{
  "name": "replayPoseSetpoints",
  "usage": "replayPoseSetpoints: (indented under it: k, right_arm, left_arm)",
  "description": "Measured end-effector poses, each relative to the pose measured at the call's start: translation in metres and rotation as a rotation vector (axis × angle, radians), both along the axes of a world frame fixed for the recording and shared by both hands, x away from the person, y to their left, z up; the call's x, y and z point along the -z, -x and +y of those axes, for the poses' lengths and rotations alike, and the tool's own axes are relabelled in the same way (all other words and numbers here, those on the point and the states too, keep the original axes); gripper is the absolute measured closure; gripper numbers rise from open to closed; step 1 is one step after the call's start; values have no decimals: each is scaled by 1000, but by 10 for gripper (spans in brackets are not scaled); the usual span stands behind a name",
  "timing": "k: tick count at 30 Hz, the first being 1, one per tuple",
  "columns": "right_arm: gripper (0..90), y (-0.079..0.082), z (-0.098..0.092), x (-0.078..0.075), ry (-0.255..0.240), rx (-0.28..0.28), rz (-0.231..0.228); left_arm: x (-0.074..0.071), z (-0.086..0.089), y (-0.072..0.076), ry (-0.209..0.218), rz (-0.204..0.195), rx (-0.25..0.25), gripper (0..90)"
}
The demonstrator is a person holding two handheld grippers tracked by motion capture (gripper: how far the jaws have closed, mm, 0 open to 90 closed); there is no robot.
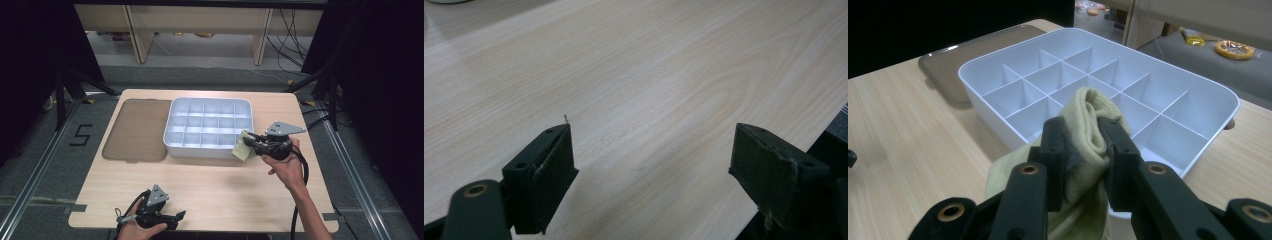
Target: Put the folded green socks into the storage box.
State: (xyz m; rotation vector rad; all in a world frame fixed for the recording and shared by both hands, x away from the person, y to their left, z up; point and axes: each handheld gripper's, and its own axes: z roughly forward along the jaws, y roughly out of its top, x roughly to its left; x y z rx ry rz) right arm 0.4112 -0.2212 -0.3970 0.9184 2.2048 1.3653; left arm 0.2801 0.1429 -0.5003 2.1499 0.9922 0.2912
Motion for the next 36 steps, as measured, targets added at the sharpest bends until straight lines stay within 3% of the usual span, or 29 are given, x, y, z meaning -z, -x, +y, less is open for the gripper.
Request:
replayPoseSetpoints:
  k: [1,5,6,7,10,13,15,17,21,22,23,24,25,27,28,36]
  right_arm:
    - [746,0,0,-1,2,-3,19]
    - [747,-3,-1,-2,-10,4,0]
    - [746,-2,-2,-4,-4,13,24]
    - [746,-6,-4,-4,5,-6,-16]
    - [746,-5,-5,-5,1,17,9]
    - [746,-7,-7,-5,3,37,10]
    - [746,-12,-8,-4,1,23,-11]
    - [746,-11,-9,-5,3,45,6]
    - [746,-15,-9,-7,4,48,-13]
    - [746,-17,-10,-7,11,45,-37]
    - [746,-16,-9,-8,20,58,-8]
    - [746,-18,-10,-8,25,52,-27]
    - [746,-18,-8,-8,5,73,-19]
    - [746,-20,-10,-9,27,61,-15]
    - [746,-24,-11,-8,36,61,-41]
    - [746,-29,-8,-7,35,91,-19]
  left_arm:
    - [0,0,0,0,0,0,171]
    - [2,-1,0,9,-4,-20,172]
    - [1,-1,0,6,-1,-7,172]
    - [0,0,0,-7,-2,2,172]
    - [1,-1,0,12,-5,-18,173]
    - [2,-2,0,-1,-6,-25,175]
    - [2,-2,0,1,-8,-23,177]
    - [0,0,0,-12,-2,7,177]
    - [1,-1,0,1,-9,-16,178]
    - [1,-1,0,14,-8,-18,177]
    - [1,-1,0,14,-8,-18,177]
    - [0,0,0,-10,-4,4,177]
    - [0,0,0,-8,-4,3,177]
    - [0,0,0,-9,-5,4,177]
    - [0,0,0,-14,-4,8,177]
    - [0,0,0,-10,-6,4,177]
